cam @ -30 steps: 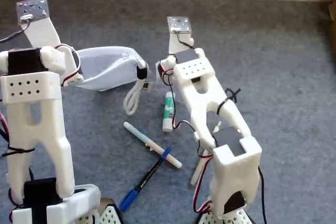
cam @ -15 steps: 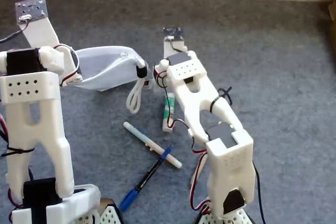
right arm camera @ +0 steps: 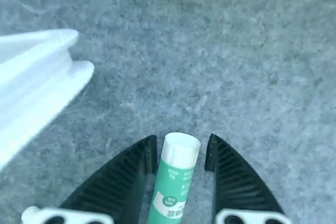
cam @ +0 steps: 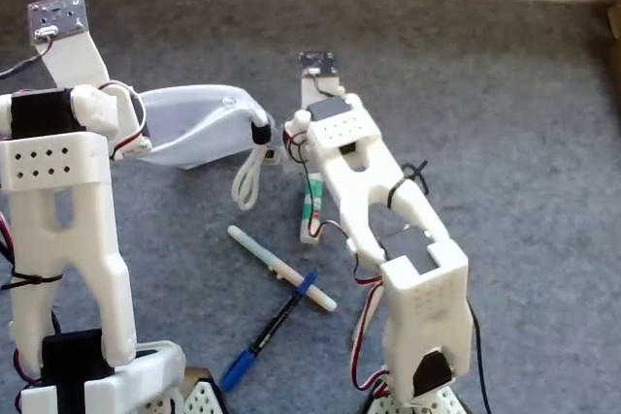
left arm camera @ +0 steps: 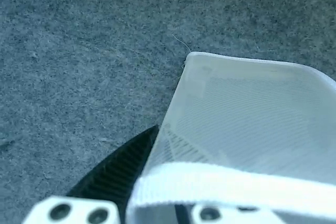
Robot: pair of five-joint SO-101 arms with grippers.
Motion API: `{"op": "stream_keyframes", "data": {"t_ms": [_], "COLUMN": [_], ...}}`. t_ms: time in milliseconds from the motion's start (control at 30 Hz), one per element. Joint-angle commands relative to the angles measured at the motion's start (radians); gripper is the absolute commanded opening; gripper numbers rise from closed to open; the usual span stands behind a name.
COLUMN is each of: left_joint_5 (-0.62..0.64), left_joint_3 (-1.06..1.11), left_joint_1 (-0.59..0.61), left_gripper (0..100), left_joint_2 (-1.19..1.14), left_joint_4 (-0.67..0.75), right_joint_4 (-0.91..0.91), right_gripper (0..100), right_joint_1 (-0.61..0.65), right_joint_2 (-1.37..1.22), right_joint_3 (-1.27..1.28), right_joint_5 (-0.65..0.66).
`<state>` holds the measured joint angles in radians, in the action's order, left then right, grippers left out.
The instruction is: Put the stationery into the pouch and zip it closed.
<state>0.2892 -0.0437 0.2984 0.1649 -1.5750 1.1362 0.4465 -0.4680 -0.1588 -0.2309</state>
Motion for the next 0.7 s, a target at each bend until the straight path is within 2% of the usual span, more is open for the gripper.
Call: {"op": "stream_keyframes", "data": {"t_ms": [0, 267, 433, 667], "left_joint_5": [-0.011, -0.011, -0.011, -0.011], "left_joint_3": [0.007, 0.008, 0.008, 0.008], "left_joint_1": [0.028, 0.028, 0.028, 0.025], "left_gripper": [1, 1, 1, 1], "left_joint_2": [-0.008, -0.008, -0.008, -0.008], "left_joint_4": [0.017, 0.015, 0.015, 0.017], "right_joint_4": [0.007, 0.091, 0.145, 0.341], "right_gripper": [14.9, 14.3, 0.2, 0.5], "right_joint_1": [0.021, 0.019, 0.016, -0.007], "right_joint_2": [-0.021, -0.077, -0.079, -0.079], "right_joint_3": [-0.024, -0.028, -0.085, -0.234], "right_joint_5": [-0.002, -0.002, -0.002, -0.002]}}
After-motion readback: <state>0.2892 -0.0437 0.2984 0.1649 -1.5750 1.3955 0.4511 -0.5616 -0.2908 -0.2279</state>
